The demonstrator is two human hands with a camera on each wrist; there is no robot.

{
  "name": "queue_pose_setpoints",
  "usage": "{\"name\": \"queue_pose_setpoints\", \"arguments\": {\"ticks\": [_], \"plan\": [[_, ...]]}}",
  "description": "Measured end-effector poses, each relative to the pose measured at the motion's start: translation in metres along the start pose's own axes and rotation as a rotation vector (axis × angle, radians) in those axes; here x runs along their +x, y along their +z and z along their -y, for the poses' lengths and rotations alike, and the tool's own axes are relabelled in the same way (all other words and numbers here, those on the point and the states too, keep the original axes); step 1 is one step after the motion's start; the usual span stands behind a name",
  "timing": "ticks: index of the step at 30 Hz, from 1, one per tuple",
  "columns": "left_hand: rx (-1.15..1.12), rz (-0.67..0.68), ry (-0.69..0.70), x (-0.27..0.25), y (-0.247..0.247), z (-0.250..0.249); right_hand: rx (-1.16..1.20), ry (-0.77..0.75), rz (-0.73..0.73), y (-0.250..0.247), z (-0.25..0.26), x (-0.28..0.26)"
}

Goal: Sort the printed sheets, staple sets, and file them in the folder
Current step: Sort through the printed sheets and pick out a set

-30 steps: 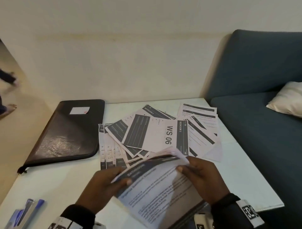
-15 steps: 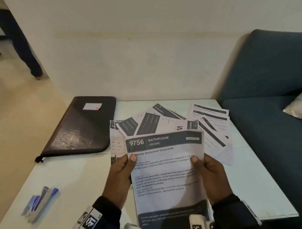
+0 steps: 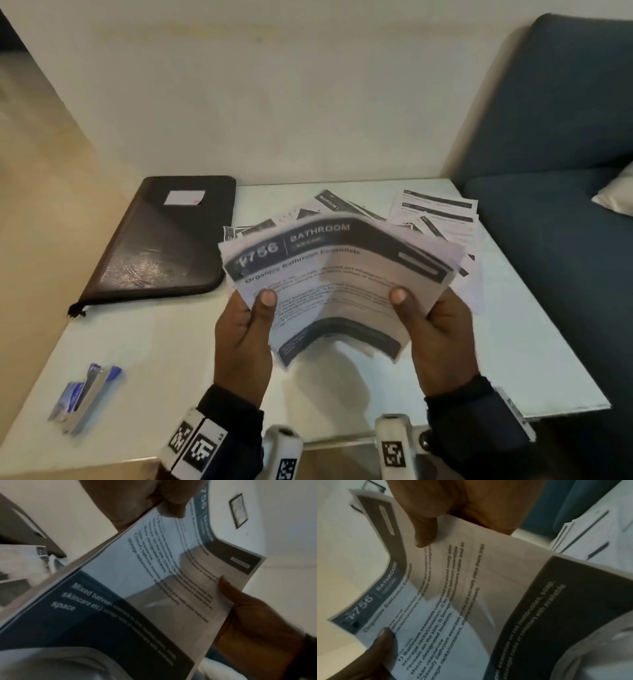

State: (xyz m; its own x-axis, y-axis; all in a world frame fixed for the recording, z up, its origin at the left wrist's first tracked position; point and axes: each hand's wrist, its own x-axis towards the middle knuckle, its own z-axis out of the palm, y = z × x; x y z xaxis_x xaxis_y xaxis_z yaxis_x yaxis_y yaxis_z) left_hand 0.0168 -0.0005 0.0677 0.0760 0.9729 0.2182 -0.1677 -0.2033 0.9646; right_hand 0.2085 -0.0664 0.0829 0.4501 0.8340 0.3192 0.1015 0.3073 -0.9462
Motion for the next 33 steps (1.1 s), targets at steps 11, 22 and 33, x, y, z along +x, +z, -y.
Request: {"name": "queue_pose_setpoints", "arguments": {"ticks": [11, 22, 33], "plan": [[0.113, 0.086, -0.126, -0.001, -0.005, 0.034, -0.062, 0.232, -0.035, -0.005, -0.043, -0.003], [0.153, 0.174, -0.313, 0.0, -0.011, 0.055, -0.238, 0.375, -0.03, -0.011, -0.066, -0.002], [0.117, 0.096, -0.42, -0.009, -0.01, 0.059, -0.543, 0.397, -0.052, -0.018, -0.095, -0.007]]}}
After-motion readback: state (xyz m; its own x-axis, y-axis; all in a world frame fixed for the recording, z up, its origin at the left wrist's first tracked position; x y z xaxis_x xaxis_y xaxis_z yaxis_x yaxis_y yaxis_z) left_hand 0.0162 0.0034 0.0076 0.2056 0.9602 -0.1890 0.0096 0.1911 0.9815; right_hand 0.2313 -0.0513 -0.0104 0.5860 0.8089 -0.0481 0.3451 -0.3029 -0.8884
